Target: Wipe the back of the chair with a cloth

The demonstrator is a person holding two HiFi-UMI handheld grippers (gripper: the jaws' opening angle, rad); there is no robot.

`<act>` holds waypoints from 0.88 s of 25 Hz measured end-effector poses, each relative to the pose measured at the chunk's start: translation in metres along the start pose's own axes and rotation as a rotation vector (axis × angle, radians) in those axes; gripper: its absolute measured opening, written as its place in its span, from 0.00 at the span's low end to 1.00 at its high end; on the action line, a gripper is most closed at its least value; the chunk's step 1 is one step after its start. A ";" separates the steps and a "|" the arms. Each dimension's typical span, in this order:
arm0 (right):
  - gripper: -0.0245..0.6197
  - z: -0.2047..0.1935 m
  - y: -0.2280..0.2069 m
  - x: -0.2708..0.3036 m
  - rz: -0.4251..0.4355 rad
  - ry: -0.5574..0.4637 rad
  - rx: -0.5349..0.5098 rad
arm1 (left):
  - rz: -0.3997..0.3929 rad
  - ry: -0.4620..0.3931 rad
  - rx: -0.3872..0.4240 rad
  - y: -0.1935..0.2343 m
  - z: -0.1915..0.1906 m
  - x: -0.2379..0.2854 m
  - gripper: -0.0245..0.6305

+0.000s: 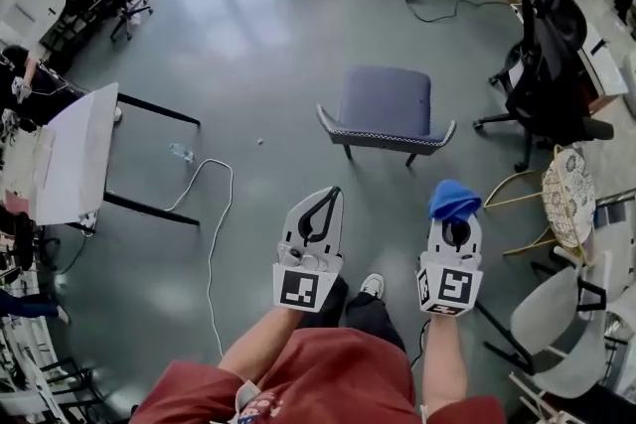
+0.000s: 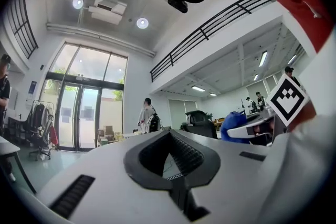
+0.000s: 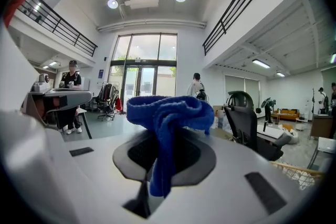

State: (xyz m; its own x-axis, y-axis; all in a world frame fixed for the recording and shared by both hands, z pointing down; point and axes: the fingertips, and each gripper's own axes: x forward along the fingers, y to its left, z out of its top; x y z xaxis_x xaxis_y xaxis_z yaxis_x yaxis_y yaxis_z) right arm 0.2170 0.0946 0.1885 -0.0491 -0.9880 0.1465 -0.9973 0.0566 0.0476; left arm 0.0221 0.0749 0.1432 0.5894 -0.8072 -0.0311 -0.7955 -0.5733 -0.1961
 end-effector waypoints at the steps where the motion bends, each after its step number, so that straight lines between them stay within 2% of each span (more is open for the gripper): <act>1: 0.13 -0.006 0.001 0.008 -0.009 0.011 0.010 | -0.019 -0.050 0.031 0.002 0.003 0.007 0.06; 3: 0.13 -0.017 0.004 0.022 -0.036 0.040 0.035 | -0.054 -0.107 0.053 0.009 0.002 0.019 0.06; 7: 0.13 -0.045 0.013 0.045 -0.067 0.106 0.025 | -0.109 -0.103 -0.007 0.016 -0.026 0.036 0.06; 10: 0.13 -0.073 0.010 0.066 -0.074 0.132 0.021 | -0.121 -0.096 -0.020 0.016 -0.054 0.053 0.06; 16: 0.13 -0.130 -0.007 0.115 -0.047 0.143 0.036 | -0.064 -0.069 -0.052 0.009 -0.107 0.081 0.06; 22: 0.13 -0.182 -0.026 0.151 -0.045 0.142 0.039 | -0.036 -0.054 -0.078 -0.017 -0.158 0.099 0.06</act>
State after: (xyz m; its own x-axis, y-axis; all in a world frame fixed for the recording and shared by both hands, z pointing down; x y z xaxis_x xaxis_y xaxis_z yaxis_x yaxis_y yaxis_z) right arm 0.2457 -0.0297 0.3890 0.0015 -0.9588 0.2840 -0.9998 0.0041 0.0191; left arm 0.0720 -0.0175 0.2987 0.6226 -0.7785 -0.0791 -0.7812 -0.6123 -0.1215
